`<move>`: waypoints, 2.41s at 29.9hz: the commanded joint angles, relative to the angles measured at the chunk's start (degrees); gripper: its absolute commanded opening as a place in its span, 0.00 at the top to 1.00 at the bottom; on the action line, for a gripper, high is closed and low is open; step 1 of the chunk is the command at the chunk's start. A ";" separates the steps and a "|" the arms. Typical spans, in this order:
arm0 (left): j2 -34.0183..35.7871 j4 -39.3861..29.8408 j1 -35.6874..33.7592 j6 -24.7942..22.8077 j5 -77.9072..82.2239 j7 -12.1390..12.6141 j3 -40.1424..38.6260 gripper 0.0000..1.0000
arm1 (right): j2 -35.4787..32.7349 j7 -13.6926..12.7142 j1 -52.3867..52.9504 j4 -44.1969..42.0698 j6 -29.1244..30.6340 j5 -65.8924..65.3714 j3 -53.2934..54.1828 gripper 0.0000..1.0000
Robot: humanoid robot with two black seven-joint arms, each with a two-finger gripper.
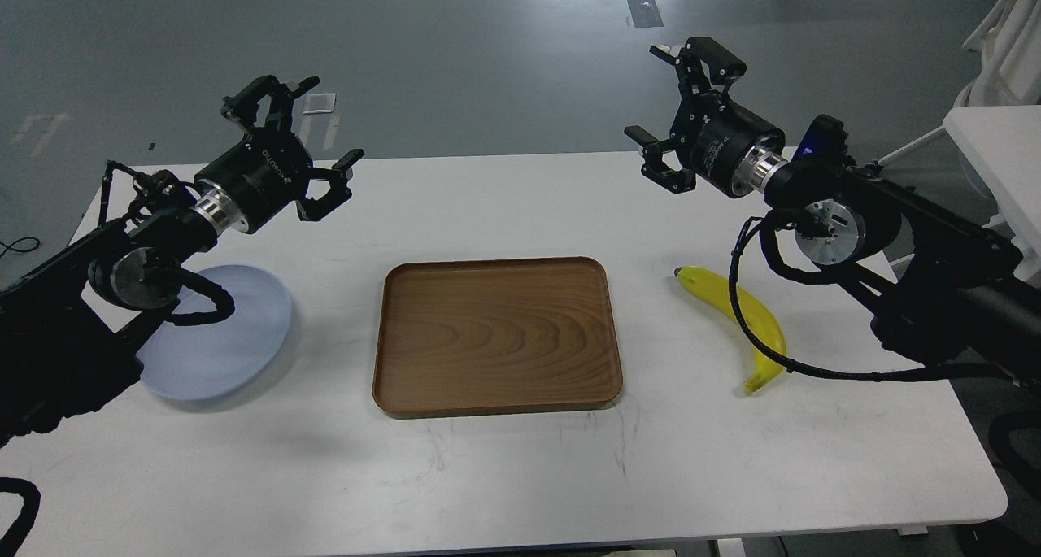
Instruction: Place banana on plate with both arms
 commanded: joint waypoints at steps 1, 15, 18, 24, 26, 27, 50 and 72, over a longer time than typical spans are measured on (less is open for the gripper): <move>-0.09 0.00 -0.38 0.33 0.13 -0.11 0.04 0.02 | 0.02 -0.89 -0.91 -0.04 -0.68 0.08 0.28 0.00; -2.55 0.26 -1.34 2.88 0.22 -0.02 -0.13 0.02 | -0.77 -0.89 -1.79 0.14 -0.77 0.52 0.90 0.00; -2.55 0.35 -1.34 2.96 0.22 -0.11 -0.13 0.02 | -0.77 -0.89 -1.79 0.05 -0.77 0.52 0.90 0.00; -2.46 0.35 -1.25 2.96 0.22 -0.02 -0.13 0.02 | -0.59 -0.89 -1.88 0.05 -0.77 0.43 0.90 0.00; -2.46 0.43 -1.25 2.96 0.31 -0.02 -0.13 0.02 | -0.59 -0.89 -1.88 0.05 -0.77 0.43 0.90 0.00; -2.37 0.44 -1.25 2.96 0.31 -0.02 -0.13 0.02 | -0.59 -0.89 -1.88 0.05 -0.77 0.43 0.90 0.00; -2.55 0.52 -1.34 2.79 1.01 0.15 0.57 0.02 | -0.07 -0.80 -1.44 0.14 -1.82 0.43 0.55 0.00; -2.37 0.44 -1.69 2.96 2.41 0.50 1.44 0.02 | -0.42 -0.80 -1.18 0.84 -1.82 0.43 0.28 0.00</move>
